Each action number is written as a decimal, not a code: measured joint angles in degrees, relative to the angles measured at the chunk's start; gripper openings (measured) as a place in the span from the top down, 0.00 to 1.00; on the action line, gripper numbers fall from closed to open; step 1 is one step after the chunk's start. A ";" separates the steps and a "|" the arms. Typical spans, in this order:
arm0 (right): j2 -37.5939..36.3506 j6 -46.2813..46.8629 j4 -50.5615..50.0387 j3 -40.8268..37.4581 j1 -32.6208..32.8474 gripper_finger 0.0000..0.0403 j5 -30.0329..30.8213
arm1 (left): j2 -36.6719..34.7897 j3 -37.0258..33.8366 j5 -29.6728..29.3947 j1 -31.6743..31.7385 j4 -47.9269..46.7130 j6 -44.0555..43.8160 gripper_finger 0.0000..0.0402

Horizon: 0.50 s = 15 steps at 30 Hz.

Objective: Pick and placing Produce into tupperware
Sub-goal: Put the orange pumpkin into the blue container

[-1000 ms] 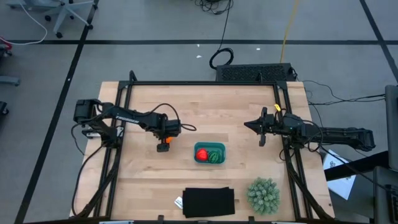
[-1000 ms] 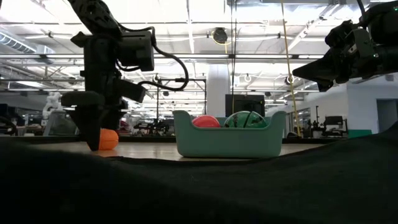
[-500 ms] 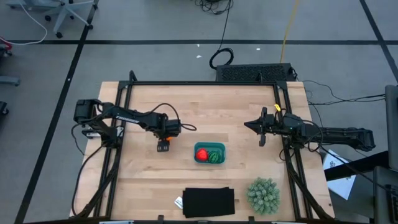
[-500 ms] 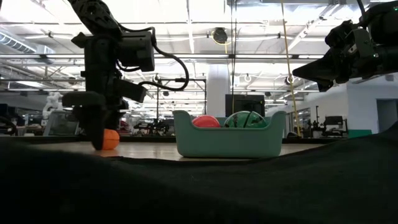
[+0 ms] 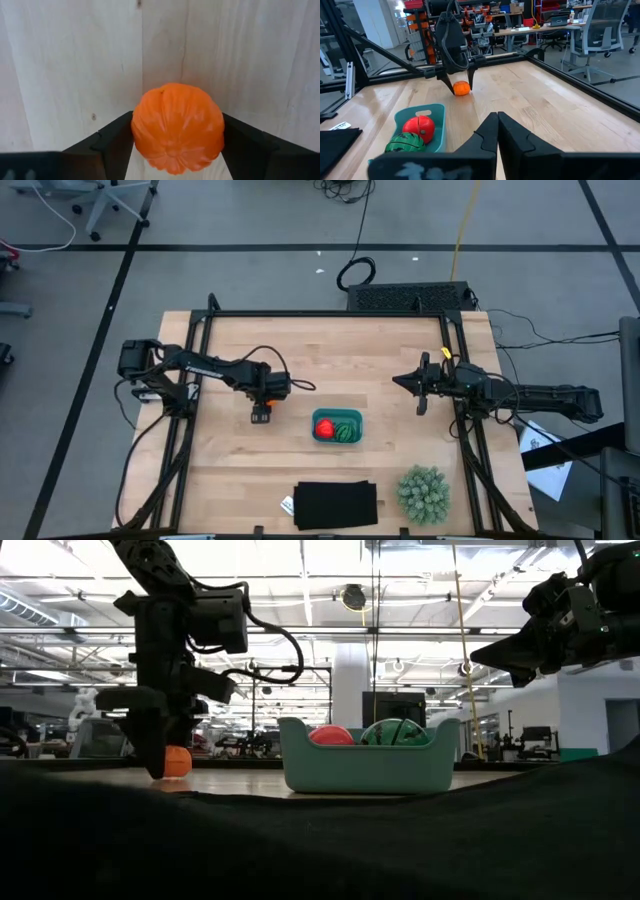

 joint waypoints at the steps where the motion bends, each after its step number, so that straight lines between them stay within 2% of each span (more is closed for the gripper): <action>1: 0.00 0.00 0.00 0.01 -0.01 1.00 0.00 | 0.01 0.00 0.00 0.00 0.02 0.19 0.35; 9: 0.00 -0.09 0.03 0.01 -0.01 1.00 0.00 | 0.00 0.00 0.05 0.00 -0.75 0.55 0.44; 15: 0.00 -0.02 0.25 0.00 0.00 1.00 0.00 | -0.59 0.29 0.18 0.00 -2.90 0.93 0.41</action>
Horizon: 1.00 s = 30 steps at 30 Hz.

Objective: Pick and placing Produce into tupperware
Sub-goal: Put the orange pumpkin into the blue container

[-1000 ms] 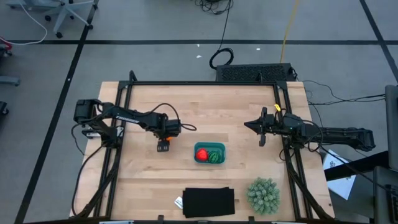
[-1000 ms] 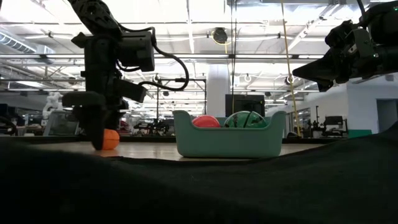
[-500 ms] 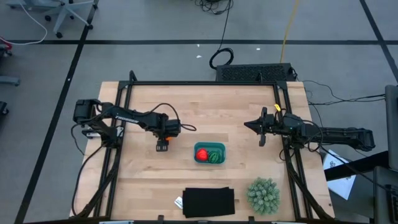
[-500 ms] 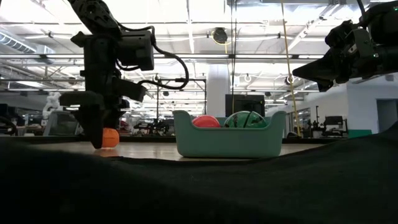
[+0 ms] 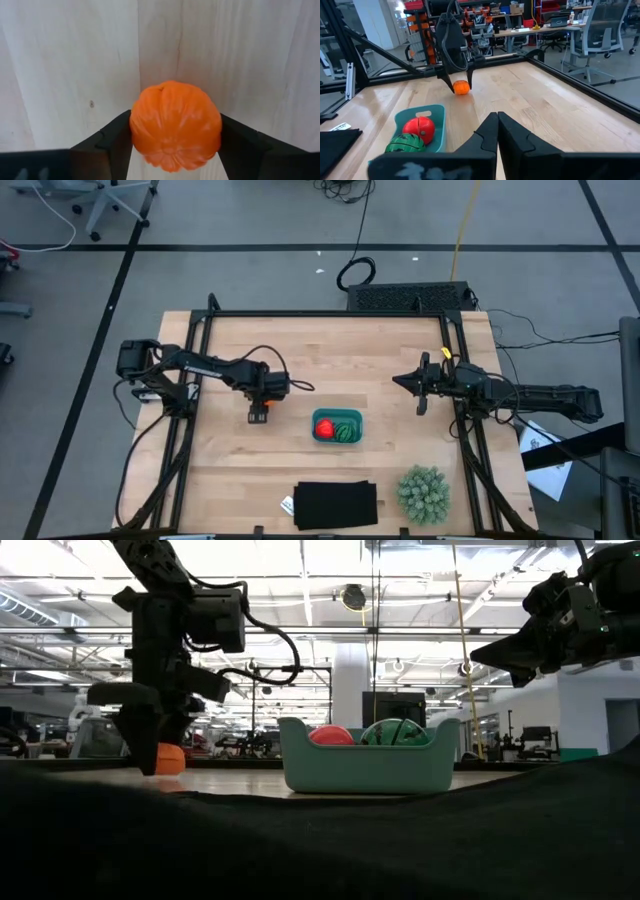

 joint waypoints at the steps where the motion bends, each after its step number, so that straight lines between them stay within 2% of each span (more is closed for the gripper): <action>1: 0.00 0.00 0.00 -0.01 -0.01 1.00 0.00 | -0.03 0.36 0.00 0.00 -0.31 0.06 0.41; 6: 0.02 0.02 -0.02 0.01 0.01 1.00 0.00 | -2.39 2.52 0.00 0.00 -1.54 0.66 0.41; 18: 0.09 0.04 0.12 -0.01 0.01 1.00 0.00 | -8.24 12.81 -0.01 0.00 -14.04 1.95 0.41; 30: 0.11 0.04 0.72 0.00 0.00 1.00 -0.02 | -11.80 22.33 0.02 0.33 -22.63 2.69 0.41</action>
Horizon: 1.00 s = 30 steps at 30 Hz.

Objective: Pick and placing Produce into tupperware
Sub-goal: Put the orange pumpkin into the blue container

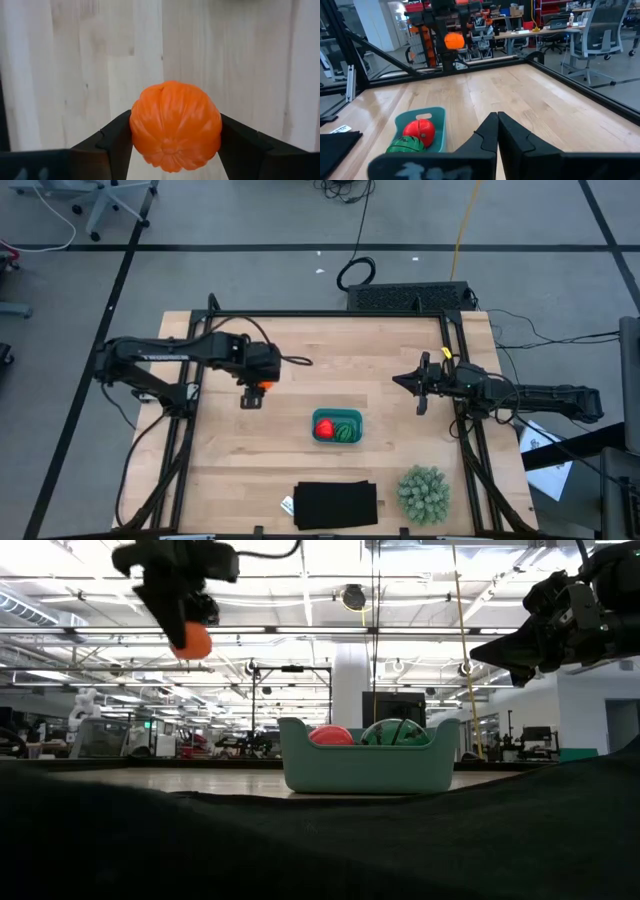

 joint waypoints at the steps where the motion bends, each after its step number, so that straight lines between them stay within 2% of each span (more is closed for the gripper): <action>1: 0.02 0.00 -0.05 0.00 -0.01 1.00 0.00 | -0.07 0.87 0.18 0.00 -0.27 0.23 0.41; 19: 0.02 0.00 0.09 0.00 0.00 1.00 0.00 | -0.42 11.34 0.48 0.00 -9.19 0.93 0.41; 30: 0.02 0.00 0.09 0.00 -0.01 1.00 0.00 | -0.40 14.41 0.48 -0.01 -12.04 0.77 0.41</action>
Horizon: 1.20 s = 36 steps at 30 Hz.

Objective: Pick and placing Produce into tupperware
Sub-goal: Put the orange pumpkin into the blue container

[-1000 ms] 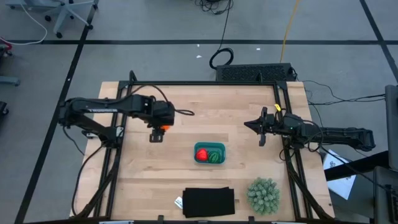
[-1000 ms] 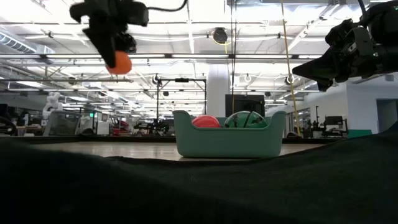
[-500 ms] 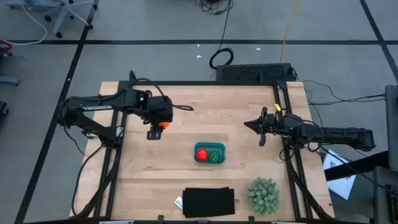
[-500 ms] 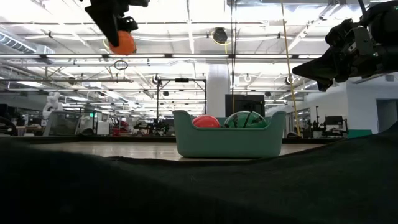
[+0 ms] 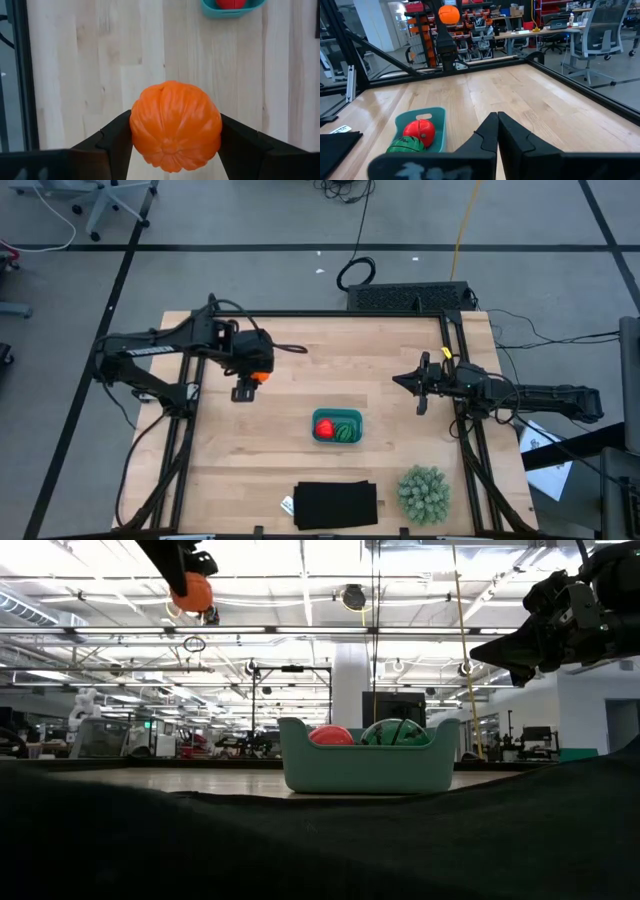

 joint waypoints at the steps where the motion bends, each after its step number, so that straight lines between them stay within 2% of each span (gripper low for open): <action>1: 0.00 0.00 -0.02 0.00 0.01 1.00 0.00 | 0.00 0.26 0.00 0.01 -0.10 -0.01 0.41; 9: 0.00 0.00 -0.02 -0.01 0.01 1.00 0.00 | 0.00 2.36 0.00 0.01 -1.30 -0.01 0.41; 36: 0.00 0.00 -0.02 0.00 0.00 1.00 0.00 | 0.02 2.40 -0.37 0.23 -0.81 -0.21 0.41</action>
